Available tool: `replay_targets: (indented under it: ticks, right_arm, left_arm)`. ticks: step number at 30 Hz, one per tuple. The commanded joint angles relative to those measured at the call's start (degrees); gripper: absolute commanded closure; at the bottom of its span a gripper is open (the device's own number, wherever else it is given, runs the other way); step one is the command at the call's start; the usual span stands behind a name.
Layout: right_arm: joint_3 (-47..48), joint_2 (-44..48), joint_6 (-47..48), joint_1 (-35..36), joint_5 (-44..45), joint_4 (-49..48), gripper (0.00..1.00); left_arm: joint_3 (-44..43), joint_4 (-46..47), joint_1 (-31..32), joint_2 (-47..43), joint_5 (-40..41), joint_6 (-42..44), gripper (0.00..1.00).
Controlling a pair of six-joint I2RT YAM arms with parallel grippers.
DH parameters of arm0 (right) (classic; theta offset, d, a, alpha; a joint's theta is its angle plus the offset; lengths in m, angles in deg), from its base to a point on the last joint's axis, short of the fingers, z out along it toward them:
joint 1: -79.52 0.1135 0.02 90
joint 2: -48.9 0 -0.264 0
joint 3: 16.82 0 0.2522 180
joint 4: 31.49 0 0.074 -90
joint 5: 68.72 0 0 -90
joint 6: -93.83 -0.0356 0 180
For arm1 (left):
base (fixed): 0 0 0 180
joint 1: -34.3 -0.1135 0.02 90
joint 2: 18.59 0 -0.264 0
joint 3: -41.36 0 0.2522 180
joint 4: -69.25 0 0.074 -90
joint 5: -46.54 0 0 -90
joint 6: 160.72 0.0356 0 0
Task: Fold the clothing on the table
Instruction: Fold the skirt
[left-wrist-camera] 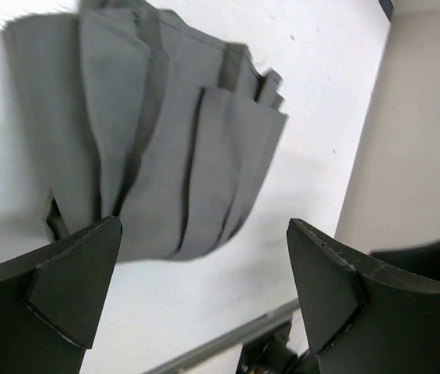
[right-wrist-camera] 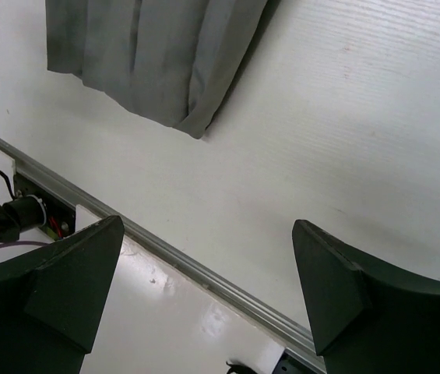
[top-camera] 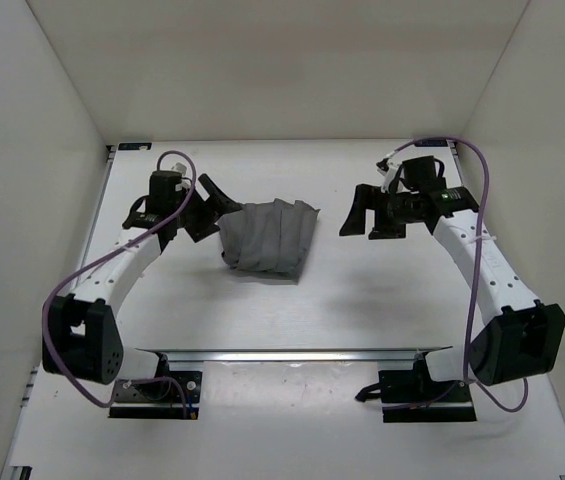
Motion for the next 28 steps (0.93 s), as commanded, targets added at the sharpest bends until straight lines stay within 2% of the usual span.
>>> replay_targets:
  ticks: [1, 6, 10, 15, 28]
  right_arm:
    - [-1.1, 3.7, 1.4, -1.0, -1.1, -0.6, 0.13]
    - [-4.1, 6.5, 1.6, -1.3, -1.4, -0.5, 0.13]
    - [-8.1, 8.8, 0.6, -2.8, -4.3, -2.0, 0.13]
    - [-10.3, 10.0, 0.9, -2.7, -5.5, -2.8, 0.13]
    - [-10.8, 9.9, 2.0, -3.6, -7.1, -3.6, 0.14]
  left_arm:
    - [1.1, -4.7, 0.5, -5.8, -4.4, 3.7, 0.01]
    - [4.7, -6.2, -0.1, -12.5, -5.4, 4.4, 0.01]
    - [3.9, -8.9, -0.8, -13.9, -5.7, 5.8, 0.01]
    - [5.3, -8.0, -1.6, -15.7, -6.2, 5.2, 0.01]
    - [8.3, -6.0, -1.9, -18.3, -6.7, 3.5, 0.02]
